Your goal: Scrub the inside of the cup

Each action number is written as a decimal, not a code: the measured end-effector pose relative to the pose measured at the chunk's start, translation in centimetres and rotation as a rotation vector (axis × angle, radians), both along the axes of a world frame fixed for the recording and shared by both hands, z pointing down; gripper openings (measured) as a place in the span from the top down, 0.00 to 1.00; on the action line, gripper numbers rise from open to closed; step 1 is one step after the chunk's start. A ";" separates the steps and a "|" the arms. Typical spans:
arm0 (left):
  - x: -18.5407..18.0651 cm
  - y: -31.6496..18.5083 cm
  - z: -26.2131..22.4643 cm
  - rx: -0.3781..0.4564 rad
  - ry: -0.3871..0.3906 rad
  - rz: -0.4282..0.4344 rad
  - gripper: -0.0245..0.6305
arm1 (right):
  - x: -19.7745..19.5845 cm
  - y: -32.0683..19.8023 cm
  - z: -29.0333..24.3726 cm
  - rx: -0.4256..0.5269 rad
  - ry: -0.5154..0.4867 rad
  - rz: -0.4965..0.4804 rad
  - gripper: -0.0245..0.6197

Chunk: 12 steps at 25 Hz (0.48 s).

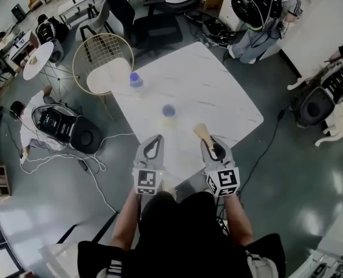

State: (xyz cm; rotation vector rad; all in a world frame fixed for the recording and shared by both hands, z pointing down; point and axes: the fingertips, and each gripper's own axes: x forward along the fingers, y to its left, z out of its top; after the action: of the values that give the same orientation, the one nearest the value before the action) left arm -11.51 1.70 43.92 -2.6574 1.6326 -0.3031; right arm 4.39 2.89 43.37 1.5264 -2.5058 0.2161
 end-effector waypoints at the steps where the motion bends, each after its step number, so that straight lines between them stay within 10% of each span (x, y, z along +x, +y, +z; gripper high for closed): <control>1: -0.2 -0.5 0.4 -0.003 0.000 0.013 0.95 | -0.5 -0.4 0.2 -0.004 0.001 0.008 0.80; 12: -0.9 -5.1 5.5 -0.088 0.033 0.046 0.95 | -1.5 -3.9 3.9 -0.089 0.025 0.050 0.80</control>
State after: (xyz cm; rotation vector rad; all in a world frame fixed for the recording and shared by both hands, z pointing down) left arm -12.43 -3.36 49.44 -2.7743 1.6003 -0.3402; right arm 2.93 -1.01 47.29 1.5484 -2.4070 0.3102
